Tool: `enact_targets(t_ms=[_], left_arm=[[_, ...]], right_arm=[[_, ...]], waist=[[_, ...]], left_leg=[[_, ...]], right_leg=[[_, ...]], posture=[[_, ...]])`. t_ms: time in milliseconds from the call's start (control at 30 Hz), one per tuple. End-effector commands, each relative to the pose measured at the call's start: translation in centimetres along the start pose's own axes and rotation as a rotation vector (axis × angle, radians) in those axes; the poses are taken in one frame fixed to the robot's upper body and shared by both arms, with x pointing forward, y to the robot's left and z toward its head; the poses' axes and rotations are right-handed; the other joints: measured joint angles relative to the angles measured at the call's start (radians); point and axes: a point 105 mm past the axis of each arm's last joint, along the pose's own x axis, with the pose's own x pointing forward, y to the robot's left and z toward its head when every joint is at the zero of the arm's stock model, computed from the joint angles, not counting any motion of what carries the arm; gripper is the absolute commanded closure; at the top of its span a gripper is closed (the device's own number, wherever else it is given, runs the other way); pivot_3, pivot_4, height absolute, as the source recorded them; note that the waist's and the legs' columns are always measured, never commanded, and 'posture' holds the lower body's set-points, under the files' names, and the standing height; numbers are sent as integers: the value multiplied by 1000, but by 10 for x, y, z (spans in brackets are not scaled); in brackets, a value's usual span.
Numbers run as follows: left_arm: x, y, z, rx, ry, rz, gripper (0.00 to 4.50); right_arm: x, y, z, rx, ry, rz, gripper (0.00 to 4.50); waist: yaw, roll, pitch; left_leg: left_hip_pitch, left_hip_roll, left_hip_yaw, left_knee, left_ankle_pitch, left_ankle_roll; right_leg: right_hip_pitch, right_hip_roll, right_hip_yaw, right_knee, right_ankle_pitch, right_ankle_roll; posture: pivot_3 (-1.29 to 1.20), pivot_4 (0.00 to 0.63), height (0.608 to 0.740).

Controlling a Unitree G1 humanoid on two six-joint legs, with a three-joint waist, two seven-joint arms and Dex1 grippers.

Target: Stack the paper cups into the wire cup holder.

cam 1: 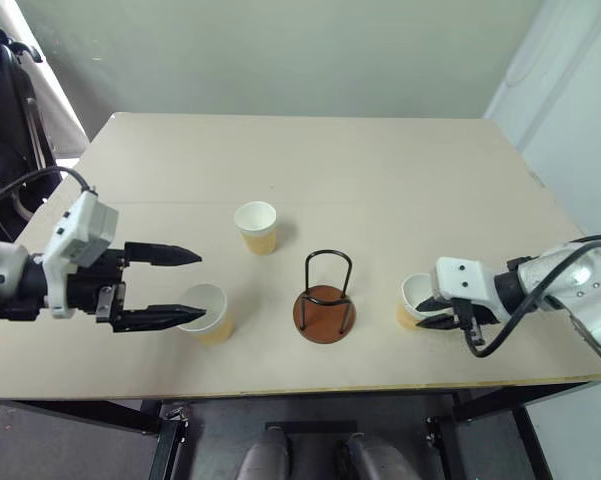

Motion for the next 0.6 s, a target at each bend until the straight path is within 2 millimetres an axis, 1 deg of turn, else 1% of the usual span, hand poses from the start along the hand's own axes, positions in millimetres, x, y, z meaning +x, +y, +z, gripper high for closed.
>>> enact_targets(t_ms=[33,67,133,200,300,333,400,467,500,533,600], left_arm=[[-5,-1,9,46,-1,23,0],[-5,-1,9,45,-1,25,0],[-5,0,8,43,0,29,0],[-5,1,8,44,3,35,0],[-6,2,7,43,5,40,0],[-6,2,7,43,5,40,0],[-5,2,6,43,7,40,0],[-5,2,6,45,7,39,0],[-4,1,6,46,5,38,0],[-4,1,7,46,5,37,0],[-4,0,7,47,3,37,0]], right_arm=[[-6,1,8,-29,-22,16,4462],[-7,2,9,-37,-27,24,4462],[-18,-3,23,-64,-83,14,4462],[-36,-14,47,-92,-188,-18,4462],[-68,-31,89,-171,-346,-83,4462],[-75,-34,102,-206,-380,-94,4462],[-85,-33,127,-282,-449,-79,4462],[-84,-23,145,-350,-492,-10,4462],[-80,-17,149,-374,-490,26,4462],[-75,-14,151,-387,-486,49,4462],[-62,-13,148,-389,-460,75,4462]], waist=[[1,0,0],[1,0,0],[1,0,0],[0,0,0],[-4,1,0],[-5,0,0],[-5,0,0],[-6,0,0],[-6,0,0],[-4,0,0],[-2,0,0]], left_leg=[[0,0,0,0,0,0],[0,0,0,0,0,0],[0,0,0,0,0,0],[0,0,1,0,0,0],[0,0,1,0,0,0],[0,1,1,-1,0,0],[1,2,1,-1,0,0],[0,3,1,-2,0,0],[0,3,1,-4,0,0],[0,3,1,-4,0,0],[0,3,1,-4,0,0]], right_leg=[[0,0,0,0,0,0],[0,0,0,0,0,0],[0,0,0,0,0,0],[0,0,0,0,0,0],[-1,0,0,0,0,-1],[-1,0,0,0,0,-2],[-1,1,0,0,0,-3],[-2,1,0,0,-1,-4],[-3,1,-1,0,-1,-5],[-3,1,-1,0,-2,-5],[-2,1,-2,0,-2,-6]], posture=[[0,150,740],[0,150,740],[0,150,740],[0,150,740],[0,150,740],[0,150,740],[0,150,740],[0,150,740],[0,150,740],[0,150,740],[0,150,740]])
